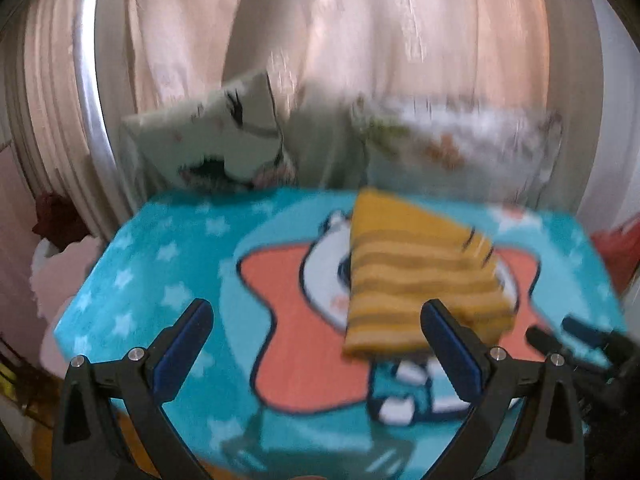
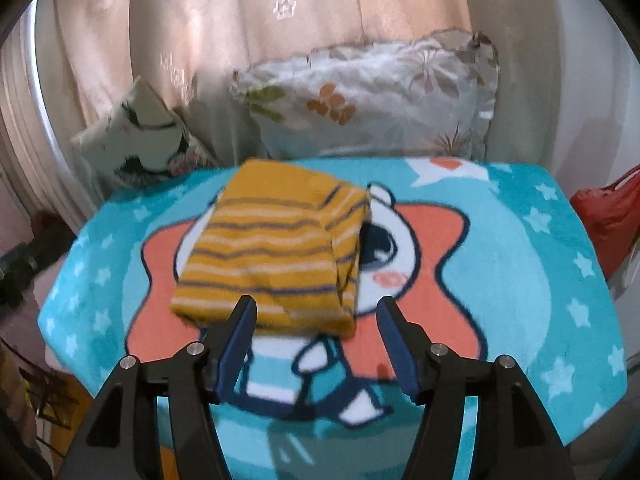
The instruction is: Fold small clothes
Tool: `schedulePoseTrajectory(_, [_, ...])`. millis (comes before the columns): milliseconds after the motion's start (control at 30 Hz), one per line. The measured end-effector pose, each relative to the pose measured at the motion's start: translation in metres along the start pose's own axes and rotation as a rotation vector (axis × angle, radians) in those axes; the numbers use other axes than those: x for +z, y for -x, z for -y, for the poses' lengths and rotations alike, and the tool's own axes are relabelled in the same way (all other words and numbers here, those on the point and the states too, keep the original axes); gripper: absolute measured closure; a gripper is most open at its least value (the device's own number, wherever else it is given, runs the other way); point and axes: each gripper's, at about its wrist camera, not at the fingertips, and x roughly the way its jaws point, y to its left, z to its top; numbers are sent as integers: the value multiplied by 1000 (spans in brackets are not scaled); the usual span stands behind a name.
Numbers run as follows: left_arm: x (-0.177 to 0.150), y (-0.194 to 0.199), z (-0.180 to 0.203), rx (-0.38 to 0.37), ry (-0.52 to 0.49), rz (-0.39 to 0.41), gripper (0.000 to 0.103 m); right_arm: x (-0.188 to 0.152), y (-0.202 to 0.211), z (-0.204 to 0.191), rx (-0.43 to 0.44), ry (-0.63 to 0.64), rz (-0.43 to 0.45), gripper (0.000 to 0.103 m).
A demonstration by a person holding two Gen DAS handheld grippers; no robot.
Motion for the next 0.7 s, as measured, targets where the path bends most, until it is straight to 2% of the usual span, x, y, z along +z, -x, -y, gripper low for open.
schedulePoseTrajectory(200, [-39,-18,12,-31,-28,-172,0,-20,-10,2,9,-11,-56,36])
schedulePoseTrajectory(500, [-64,-27,22,-38,-29,-282,0,-41,-25,9,-36,-30,-121,33])
schedulePoseTrajectory(700, [-73,-32,26,-53,-36,-333,0,-49,-25,13,-55,-33,-124,33])
